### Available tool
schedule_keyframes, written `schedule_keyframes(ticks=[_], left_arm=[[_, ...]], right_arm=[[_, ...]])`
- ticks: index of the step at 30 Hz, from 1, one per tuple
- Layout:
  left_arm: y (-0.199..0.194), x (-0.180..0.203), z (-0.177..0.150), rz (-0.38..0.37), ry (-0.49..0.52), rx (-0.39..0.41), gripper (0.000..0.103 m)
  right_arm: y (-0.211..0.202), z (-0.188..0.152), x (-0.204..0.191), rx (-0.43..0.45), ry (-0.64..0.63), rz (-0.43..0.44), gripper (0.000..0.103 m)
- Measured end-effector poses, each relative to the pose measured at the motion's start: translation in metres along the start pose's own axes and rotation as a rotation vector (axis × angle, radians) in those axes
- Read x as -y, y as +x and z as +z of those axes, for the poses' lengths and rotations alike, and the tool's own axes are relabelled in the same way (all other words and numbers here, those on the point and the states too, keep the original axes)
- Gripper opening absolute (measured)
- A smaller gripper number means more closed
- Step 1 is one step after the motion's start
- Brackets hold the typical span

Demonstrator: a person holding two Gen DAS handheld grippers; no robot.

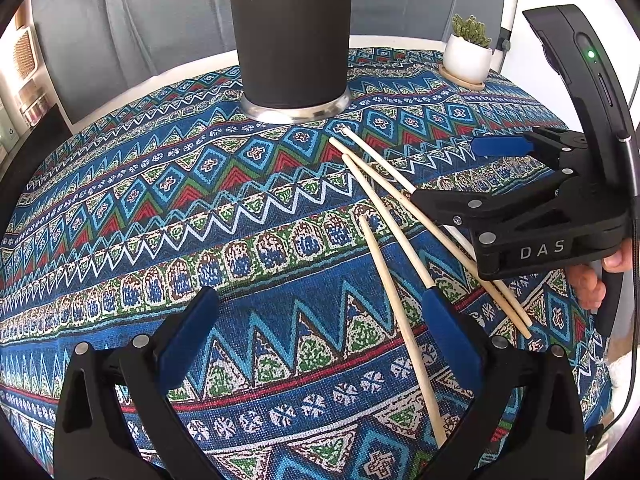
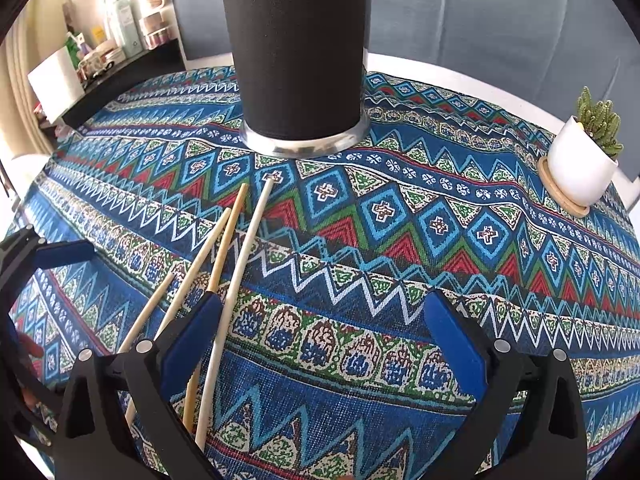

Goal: Organize utensils
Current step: 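Close the left tool on one stick while the right tool closes on another stick, then lift the left tool's stick over the black holder while the right tool carries its stick there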

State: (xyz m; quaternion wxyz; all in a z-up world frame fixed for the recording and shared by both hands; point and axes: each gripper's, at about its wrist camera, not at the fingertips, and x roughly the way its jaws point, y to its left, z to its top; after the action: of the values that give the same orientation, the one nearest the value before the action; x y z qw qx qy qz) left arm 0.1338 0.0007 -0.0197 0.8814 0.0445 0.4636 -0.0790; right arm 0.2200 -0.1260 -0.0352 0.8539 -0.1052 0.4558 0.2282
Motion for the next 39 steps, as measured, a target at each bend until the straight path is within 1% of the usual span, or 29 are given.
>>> schedule_keyframes(ticks=[3, 4, 5, 6, 7, 8, 9, 10, 11, 12, 13, 14, 16, 17, 18, 19, 22, 24, 26, 28, 30, 32, 36, 38, 39], left_arm=[[0.000, 0.000, -0.001, -0.007, 0.017, 0.001, 0.099], [-0.001, -0.001, -0.001, -0.011, 0.017, 0.002, 0.097], [-0.002, -0.003, -0.001, -0.006, 0.007, 0.008, 0.094], [-0.005, -0.007, -0.002, 0.001, -0.010, 0.018, 0.086], [-0.006, -0.010, -0.003, 0.003, -0.015, 0.023, 0.083], [-0.008, -0.013, -0.004, 0.000, -0.006, 0.026, 0.079], [-0.009, -0.014, -0.006, -0.004, 0.000, 0.029, 0.075], [-0.011, -0.017, -0.007, -0.005, 0.003, 0.032, 0.071], [-0.013, -0.019, -0.009, -0.002, 0.005, 0.035, 0.069], [-0.015, -0.021, -0.011, -0.001, 0.003, 0.039, 0.063], [-0.017, -0.023, -0.013, 0.002, -0.001, 0.042, 0.057], [-0.019, -0.026, -0.015, 0.007, -0.007, 0.045, 0.053], [-0.024, -0.032, -0.020, 0.010, -0.017, 0.050, 0.037], [-0.026, -0.036, -0.022, 0.010, -0.026, 0.052, 0.031], [-0.028, -0.040, -0.025, 0.011, -0.041, 0.054, 0.020], [-0.030, -0.046, -0.027, 0.011, -0.058, 0.055, 0.013], [-0.033, -0.055, -0.031, 0.000, -0.072, 0.049, 0.008], [-0.034, -0.059, -0.030, -0.012, -0.084, 0.031, 0.007], [-0.034, -0.062, -0.028, -0.025, -0.087, 0.015, 0.007], [-0.033, -0.062, -0.025, -0.018, -0.069, 0.005, 0.006], [-0.033, -0.063, -0.022, -0.024, -0.062, 0.012, 0.005], [-0.035, -0.068, -0.019, -0.033, -0.075, 0.034, 0.005], [-0.045, -0.078, -0.017, -0.063, -0.109, 0.106, 0.005], [-0.048, -0.083, -0.015, -0.084, -0.116, 0.117, 0.005], [-0.051, -0.085, -0.013, -0.082, -0.121, 0.129, 0.005]], right_arm=[[-0.001, -0.002, -0.001, -0.001, 0.003, -0.008, 0.096], [-0.002, -0.003, 0.000, -0.002, 0.011, -0.014, 0.095], [-0.004, -0.005, 0.000, -0.002, 0.015, -0.020, 0.095], [-0.005, -0.006, 0.000, -0.004, 0.024, -0.026, 0.094], [-0.007, -0.008, 0.000, -0.005, 0.033, -0.031, 0.089], [-0.010, -0.009, 0.000, -0.007, 0.038, -0.036, 0.077], [-0.014, -0.010, -0.001, -0.007, 0.039, -0.037, 0.070], [-0.018, -0.012, -0.002, -0.008, 0.038, -0.038, 0.056], [-0.021, -0.014, -0.001, -0.009, 0.036, -0.039, 0.042], [-0.024, -0.016, -0.002, -0.010, 0.035, -0.041, 0.035], [-0.026, -0.018, -0.002, -0.011, 0.032, -0.048, 0.021], [-0.028, -0.020, -0.002, -0.013, 0.027, -0.056, 0.013], [-0.032, -0.024, -0.001, -0.013, 0.010, -0.074, 0.008], [-0.033, -0.026, 0.000, -0.012, 0.007, -0.083, 0.007], [-0.034, -0.028, 0.000, -0.011, 0.008, -0.094, 0.006], [-0.035, -0.029, 0.001, -0.009, 0.003, -0.109, 0.006], [-0.039, -0.034, 0.002, -0.017, -0.031, -0.149, 0.006], [-0.044, -0.038, 0.009, -0.032, -0.029, -0.138, 0.006], [-0.049, -0.037, 0.016, -0.020, -0.021, -0.123, 0.004], [-0.055, -0.038, 0.025, -0.006, -0.004, -0.102, 0.004], [-0.060, -0.036, 0.032, 0.007, 0.005, -0.083, 0.004], [-0.063, -0.034, 0.038, 0.022, 0.021, -0.041, 0.004], [-0.069, -0.030, 0.045, 0.081, 0.078, 0.059, 0.004], [-0.073, -0.029, 0.044, 0.110, 0.098, 0.109, 0.004], [-0.075, -0.027, 0.043, 0.123, 0.096, 0.126, 0.004]])
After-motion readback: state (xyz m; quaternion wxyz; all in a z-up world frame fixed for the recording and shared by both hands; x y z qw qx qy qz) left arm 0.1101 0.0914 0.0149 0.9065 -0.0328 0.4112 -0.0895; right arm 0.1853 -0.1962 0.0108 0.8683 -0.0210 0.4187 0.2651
